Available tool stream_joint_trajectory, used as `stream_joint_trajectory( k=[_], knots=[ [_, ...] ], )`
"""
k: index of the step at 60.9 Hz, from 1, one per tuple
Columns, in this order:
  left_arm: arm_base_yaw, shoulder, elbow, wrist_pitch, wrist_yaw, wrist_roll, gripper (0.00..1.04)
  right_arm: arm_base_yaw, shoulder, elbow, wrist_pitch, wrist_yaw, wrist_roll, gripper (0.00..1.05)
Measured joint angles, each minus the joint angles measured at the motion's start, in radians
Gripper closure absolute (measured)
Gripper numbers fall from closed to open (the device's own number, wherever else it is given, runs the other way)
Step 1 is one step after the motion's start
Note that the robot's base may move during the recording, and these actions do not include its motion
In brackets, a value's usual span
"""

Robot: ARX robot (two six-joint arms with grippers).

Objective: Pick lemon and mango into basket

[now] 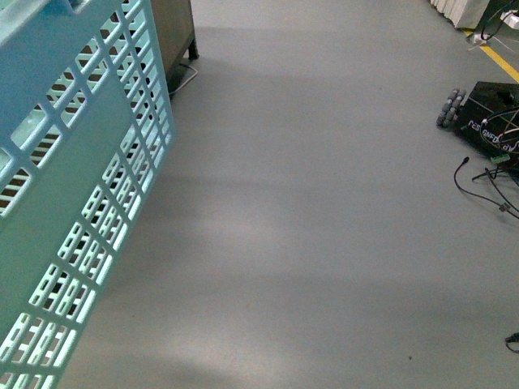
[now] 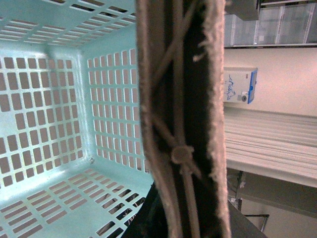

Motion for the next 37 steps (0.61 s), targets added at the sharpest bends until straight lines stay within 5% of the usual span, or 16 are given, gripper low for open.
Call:
stream_joint_trajectory(
  k=[37],
  knots=[
    [0.0, 0.0, 0.0, 0.0, 0.0, 0.0, 1.0, 0.0, 0.0, 0.0, 0.0, 0.0, 0.0, 0.09]
  ],
)
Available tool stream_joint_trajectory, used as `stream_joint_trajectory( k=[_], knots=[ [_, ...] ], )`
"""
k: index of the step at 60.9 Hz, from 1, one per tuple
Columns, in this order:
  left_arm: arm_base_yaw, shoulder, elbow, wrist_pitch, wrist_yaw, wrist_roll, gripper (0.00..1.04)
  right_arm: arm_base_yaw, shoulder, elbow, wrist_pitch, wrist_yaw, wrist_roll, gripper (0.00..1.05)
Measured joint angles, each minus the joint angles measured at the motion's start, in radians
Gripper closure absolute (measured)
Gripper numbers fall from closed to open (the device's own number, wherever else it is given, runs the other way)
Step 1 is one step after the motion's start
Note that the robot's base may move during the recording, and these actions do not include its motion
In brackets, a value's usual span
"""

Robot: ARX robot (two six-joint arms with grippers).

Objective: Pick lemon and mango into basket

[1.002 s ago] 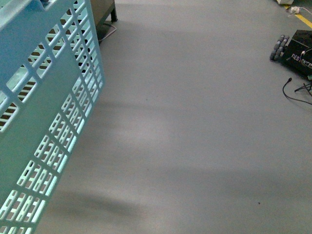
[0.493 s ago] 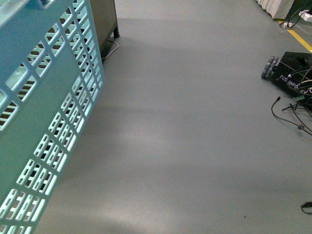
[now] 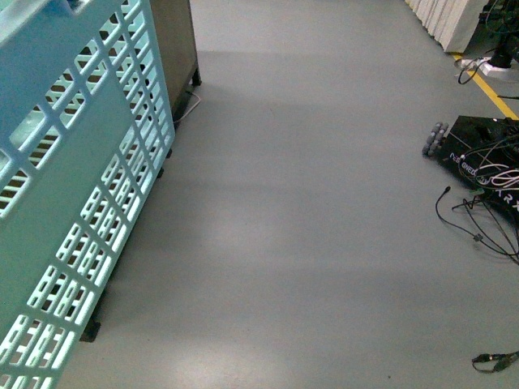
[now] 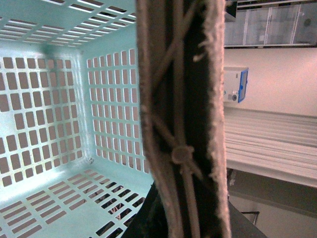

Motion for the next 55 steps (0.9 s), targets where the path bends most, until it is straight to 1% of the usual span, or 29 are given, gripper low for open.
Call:
stream_joint_trajectory(
  k=[55],
  knots=[
    [0.0, 0.0, 0.002, 0.0, 0.0, 0.0, 1.0, 0.0, 0.0, 0.0, 0.0, 0.0, 0.0, 0.09]
  ],
)
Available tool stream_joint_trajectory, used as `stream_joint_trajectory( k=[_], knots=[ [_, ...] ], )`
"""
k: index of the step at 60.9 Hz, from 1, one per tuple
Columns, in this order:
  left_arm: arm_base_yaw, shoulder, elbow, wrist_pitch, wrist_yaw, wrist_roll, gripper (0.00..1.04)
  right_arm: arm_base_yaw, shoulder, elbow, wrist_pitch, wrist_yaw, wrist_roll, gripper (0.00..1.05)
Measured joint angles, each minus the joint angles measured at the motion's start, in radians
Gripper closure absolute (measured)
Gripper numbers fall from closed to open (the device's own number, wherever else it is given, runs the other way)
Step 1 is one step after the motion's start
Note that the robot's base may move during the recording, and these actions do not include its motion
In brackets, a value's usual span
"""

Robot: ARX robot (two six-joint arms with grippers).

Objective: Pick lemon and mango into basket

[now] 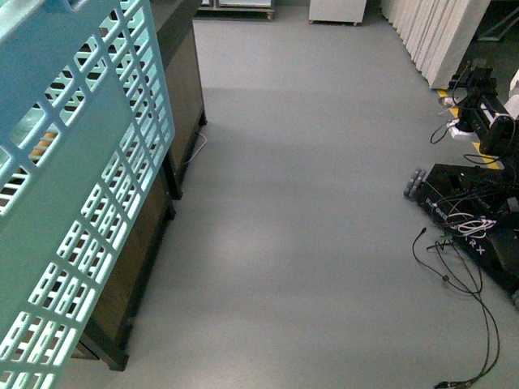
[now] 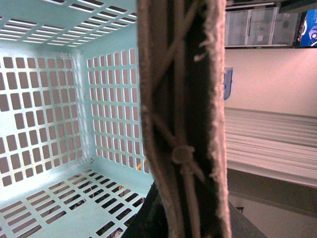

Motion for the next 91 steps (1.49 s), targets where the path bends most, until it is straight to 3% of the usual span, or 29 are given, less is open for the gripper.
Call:
stream_joint_trajectory(
  k=[91],
  knots=[
    [-0.001, -0.001, 0.001, -0.003, 0.002, -0.001, 1.0, 0.0, 0.0, 0.0, 0.0, 0.003, 0.0, 0.09]
  ],
)
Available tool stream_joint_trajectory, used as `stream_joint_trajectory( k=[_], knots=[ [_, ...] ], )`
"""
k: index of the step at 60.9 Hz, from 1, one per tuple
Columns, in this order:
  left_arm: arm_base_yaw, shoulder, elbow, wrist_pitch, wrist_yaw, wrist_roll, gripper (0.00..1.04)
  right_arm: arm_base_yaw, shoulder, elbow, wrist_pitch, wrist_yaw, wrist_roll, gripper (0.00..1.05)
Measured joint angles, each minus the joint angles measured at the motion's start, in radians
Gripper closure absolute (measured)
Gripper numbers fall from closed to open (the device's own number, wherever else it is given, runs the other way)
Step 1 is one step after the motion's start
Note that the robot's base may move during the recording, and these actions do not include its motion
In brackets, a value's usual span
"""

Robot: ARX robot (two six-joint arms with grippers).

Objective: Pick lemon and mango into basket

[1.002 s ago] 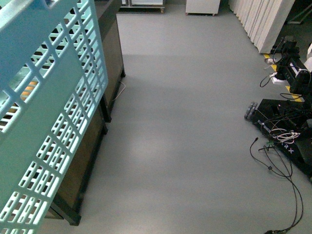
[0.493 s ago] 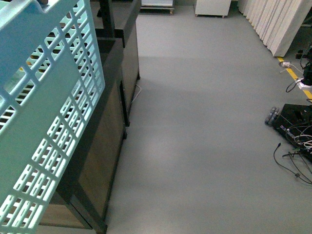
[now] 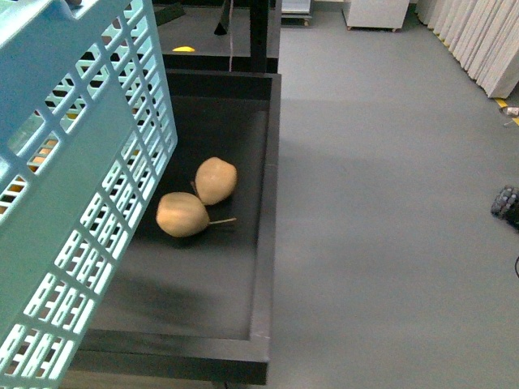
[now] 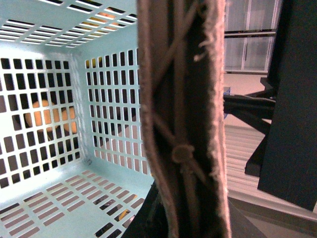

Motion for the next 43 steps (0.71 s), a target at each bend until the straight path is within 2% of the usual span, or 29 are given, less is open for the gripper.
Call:
stream_joint_trajectory(
  k=[43],
  knots=[
    [0.0, 0.0, 0.0, 0.0, 0.0, 0.001, 1.0, 0.0, 0.001, 0.0, 0.0, -0.003, 0.0, 0.09]
  ],
)
